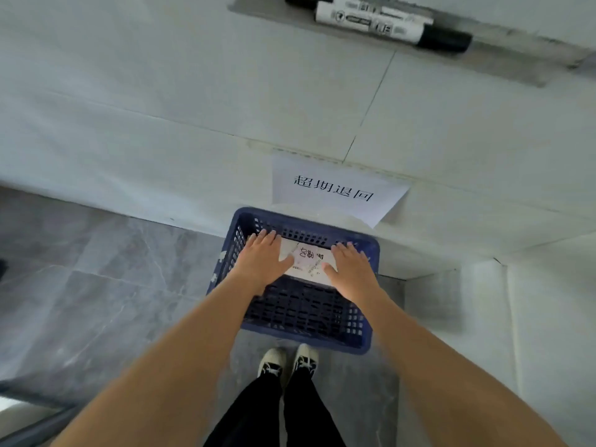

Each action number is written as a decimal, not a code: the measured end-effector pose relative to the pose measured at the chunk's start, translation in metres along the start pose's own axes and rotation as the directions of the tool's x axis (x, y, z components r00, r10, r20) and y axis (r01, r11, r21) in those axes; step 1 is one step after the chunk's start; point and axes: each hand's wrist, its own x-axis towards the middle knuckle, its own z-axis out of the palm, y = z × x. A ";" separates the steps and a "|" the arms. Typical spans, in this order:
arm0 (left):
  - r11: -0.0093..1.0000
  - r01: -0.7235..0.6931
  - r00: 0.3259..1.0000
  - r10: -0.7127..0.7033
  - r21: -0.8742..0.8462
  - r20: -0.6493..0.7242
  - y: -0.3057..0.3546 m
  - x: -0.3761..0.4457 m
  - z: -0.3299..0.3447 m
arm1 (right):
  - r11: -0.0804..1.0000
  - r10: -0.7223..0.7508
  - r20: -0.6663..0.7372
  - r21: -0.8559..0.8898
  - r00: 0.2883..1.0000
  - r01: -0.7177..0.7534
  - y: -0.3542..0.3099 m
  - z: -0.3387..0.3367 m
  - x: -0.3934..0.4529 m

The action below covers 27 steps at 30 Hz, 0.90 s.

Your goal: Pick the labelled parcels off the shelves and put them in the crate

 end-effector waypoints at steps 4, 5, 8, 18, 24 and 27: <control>0.998 0.057 0.998 -0.057 0.008 0.000 -0.001 -0.050 -0.024 | 0.998 -0.057 0.004 -0.039 0.998 0.058 -0.044 -0.023 -0.028; 0.998 0.067 0.998 -0.067 -0.004 -0.010 -0.003 -0.062 -0.028 | 0.995 -0.081 0.022 -0.055 0.996 0.082 -0.055 -0.027 -0.033; 0.992 0.114 0.990 -0.118 -0.058 -0.074 -0.014 -0.095 -0.039 | 0.981 -0.153 0.070 -0.106 0.986 0.160 -0.088 -0.039 -0.038; 0.814 0.477 0.797 -0.559 -0.331 -0.227 -0.071 -0.223 -0.027 | 0.722 -0.571 0.214 -0.328 0.792 0.609 -0.208 -0.051 -0.047; 0.543 0.664 0.551 -0.820 -0.514 -0.156 -0.072 -0.324 0.031 | 0.459 -0.765 0.320 -0.337 0.558 0.822 -0.291 -0.015 -0.115; 0.409 0.715 0.434 -0.895 -0.567 -0.098 -0.066 -0.388 0.067 | 0.324 -0.811 0.387 -0.326 0.438 0.888 -0.324 0.012 -0.169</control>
